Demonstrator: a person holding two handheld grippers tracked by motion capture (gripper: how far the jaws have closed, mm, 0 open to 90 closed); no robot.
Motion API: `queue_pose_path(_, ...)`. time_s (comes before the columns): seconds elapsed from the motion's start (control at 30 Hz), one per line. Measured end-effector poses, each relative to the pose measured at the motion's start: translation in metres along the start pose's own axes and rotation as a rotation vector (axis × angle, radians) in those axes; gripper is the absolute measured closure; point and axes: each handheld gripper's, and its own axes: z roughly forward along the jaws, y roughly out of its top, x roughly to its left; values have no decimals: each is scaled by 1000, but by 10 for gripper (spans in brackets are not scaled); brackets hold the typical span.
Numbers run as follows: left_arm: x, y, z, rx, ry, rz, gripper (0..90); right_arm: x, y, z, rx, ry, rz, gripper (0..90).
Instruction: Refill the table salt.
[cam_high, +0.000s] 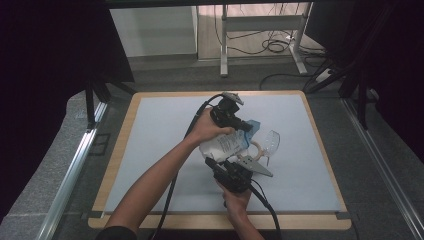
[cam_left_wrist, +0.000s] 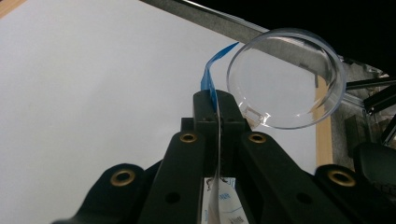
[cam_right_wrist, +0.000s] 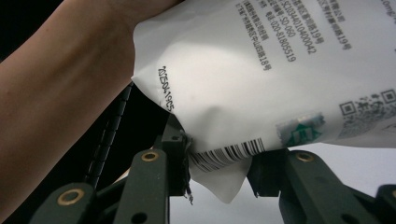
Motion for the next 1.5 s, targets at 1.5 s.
queue_pose_path(1.5,0,4,3,27,7,-7,897,-1,1,0,-4,-2,17,651)
